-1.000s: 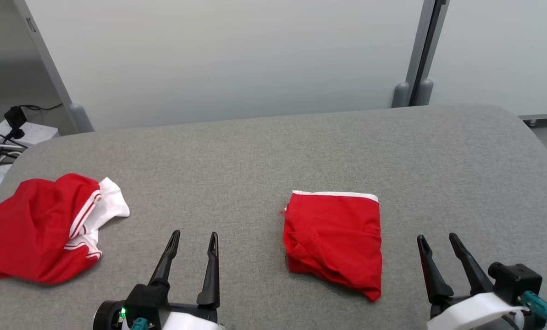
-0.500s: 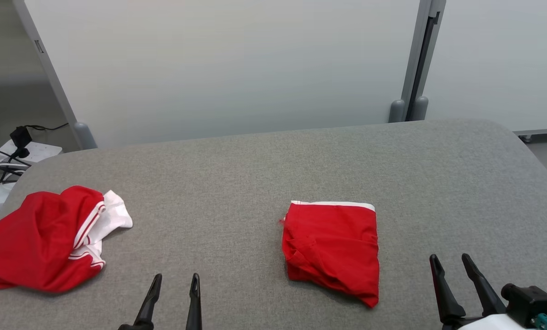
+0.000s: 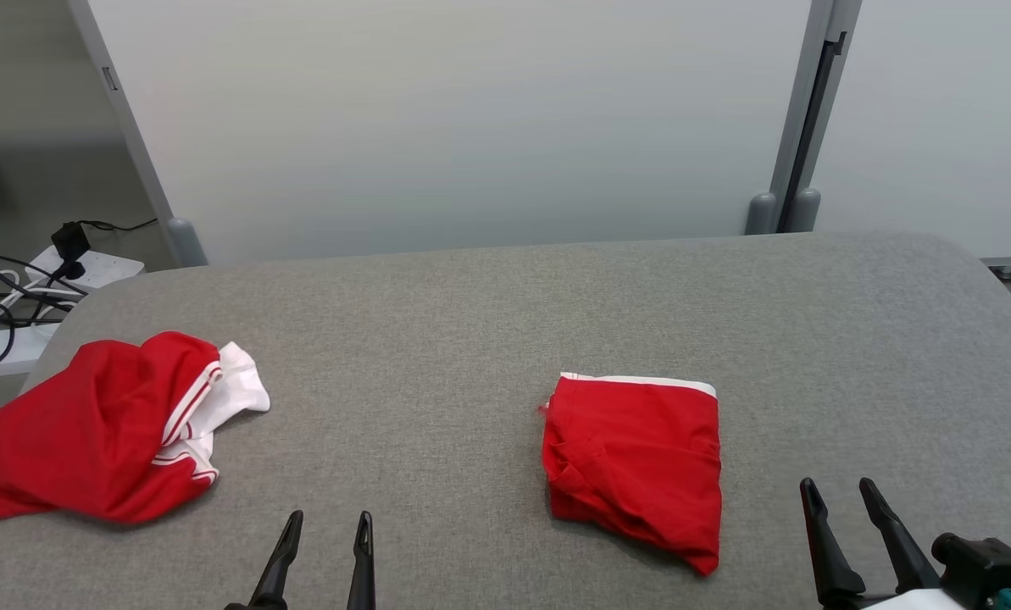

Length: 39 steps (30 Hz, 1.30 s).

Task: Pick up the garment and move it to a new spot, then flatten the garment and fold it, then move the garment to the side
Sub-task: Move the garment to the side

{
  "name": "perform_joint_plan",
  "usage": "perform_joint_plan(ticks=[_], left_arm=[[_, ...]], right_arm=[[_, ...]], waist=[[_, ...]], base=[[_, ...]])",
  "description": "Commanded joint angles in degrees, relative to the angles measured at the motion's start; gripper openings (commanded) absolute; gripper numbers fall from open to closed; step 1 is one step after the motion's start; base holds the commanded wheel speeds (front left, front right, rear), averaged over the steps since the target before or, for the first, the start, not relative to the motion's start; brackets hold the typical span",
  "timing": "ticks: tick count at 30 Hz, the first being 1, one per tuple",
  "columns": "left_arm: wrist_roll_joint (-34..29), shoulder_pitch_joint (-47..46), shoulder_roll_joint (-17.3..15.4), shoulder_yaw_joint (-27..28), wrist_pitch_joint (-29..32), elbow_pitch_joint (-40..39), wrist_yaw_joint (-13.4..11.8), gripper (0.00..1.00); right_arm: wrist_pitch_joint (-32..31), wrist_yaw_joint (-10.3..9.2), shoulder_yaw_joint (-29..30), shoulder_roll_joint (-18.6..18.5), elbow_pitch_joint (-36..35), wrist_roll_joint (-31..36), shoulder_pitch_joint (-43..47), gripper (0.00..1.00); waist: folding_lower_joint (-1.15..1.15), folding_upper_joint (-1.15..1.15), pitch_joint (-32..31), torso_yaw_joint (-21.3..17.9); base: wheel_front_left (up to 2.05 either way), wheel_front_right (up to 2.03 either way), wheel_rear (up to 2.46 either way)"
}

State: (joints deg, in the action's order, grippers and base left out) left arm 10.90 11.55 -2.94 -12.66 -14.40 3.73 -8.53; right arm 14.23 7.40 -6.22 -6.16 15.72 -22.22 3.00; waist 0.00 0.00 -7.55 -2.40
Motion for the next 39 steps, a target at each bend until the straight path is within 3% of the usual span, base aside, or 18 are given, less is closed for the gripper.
perform_joint_plan(ticks=[1,9,25,29,33,39], left_arm=[[-0.43,-2.16,0.06,1.44,-0.60,-1.46,0.24,1.00],[-0.42,-2.47,0.06,0.70,-0.60,-1.63,0.28,1.00],[-2.03,-6.69,0.06,-1.94,-0.60,-1.24,1.12,1.00],[-2.09,-7.97,0.06,-3.03,-0.60,-1.15,1.30,1.00],[-1.88,-9.58,0.06,-3.91,-0.60,-1.14,1.12,1.00],[-1.73,-10.47,0.06,-4.16,-0.60,-0.89,0.94,1.00]], right_arm=[[0.76,0.09,-1.38,-0.56,-1.18,-0.11,-1.42,1.00],[0.76,0.09,-2.18,-0.06,0.71,-2.78,-3.61,1.00],[-0.21,0.09,-8.76,-4.03,21.16,-25.18,-20.19,1.00],[-4.86,0.09,-9.25,-4.47,24.59,-33.61,-23.36,1.00],[-6.61,0.09,-11.01,-6.32,29.07,-36.86,-25.96,1.00],[-10.71,0.09,-13.18,-5.67,34.67,-39.75,-28.39,1.00]], waist=[[0.00,0.00,0.06,0.38],[0.00,0.00,1.34,1.97],[0.00,0.00,8.09,6.93],[0.00,0.00,10.13,8.36],[0.00,0.00,11.86,9.89],[0.00,0.00,12.67,10.80]], base=[[0.00,0.00,0.00],[0.00,0.00,0.00],[0.00,0.00,0.00],[0.00,0.00,0.00],[0.00,0.00,0.00],[0.00,0.00,0.00]])
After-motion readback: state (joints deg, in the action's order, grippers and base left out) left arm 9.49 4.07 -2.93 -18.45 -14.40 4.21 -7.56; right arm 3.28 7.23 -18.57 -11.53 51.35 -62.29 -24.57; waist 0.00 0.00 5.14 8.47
